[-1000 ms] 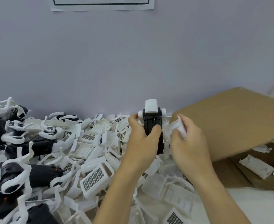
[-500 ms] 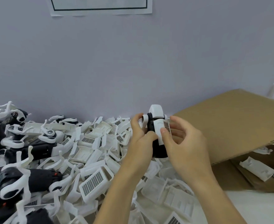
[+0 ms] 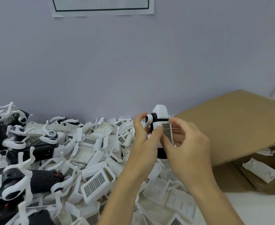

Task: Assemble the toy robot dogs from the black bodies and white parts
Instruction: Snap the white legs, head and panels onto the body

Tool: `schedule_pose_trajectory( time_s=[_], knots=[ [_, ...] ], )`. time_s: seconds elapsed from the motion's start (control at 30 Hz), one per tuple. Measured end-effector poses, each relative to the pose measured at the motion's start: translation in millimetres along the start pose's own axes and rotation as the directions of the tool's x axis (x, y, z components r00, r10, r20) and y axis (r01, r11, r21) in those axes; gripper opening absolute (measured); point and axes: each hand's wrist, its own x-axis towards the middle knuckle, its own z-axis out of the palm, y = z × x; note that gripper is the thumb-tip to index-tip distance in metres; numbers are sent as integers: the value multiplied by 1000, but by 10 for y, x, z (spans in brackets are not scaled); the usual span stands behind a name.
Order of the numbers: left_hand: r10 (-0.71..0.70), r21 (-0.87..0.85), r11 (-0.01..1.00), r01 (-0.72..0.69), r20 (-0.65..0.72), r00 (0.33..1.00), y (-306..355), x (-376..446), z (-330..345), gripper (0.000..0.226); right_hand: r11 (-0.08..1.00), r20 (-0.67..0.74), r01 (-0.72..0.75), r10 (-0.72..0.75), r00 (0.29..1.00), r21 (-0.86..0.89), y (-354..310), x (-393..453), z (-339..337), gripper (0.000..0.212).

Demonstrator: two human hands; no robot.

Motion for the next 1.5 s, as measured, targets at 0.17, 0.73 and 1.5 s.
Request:
schedule_pose_trajectory(
  time_s=[0.17, 0.73, 1.5],
  knots=[
    [34, -38, 999, -35, -21, 999, -14, 18, -7, 36, 999, -23, 21, -21, 1000, 27, -6, -4, 24, 33],
    [73, -148, 986, -80, -54, 996, 14, 6, -30, 16, 674, 398, -508, 329, 856, 536, -114, 41, -30, 33],
    [-66, -124, 991, 48, -147, 987, -1, 58, -9, 12, 565, 435, -568, 367, 822, 598, 16, 48, -2, 29]
  ],
)
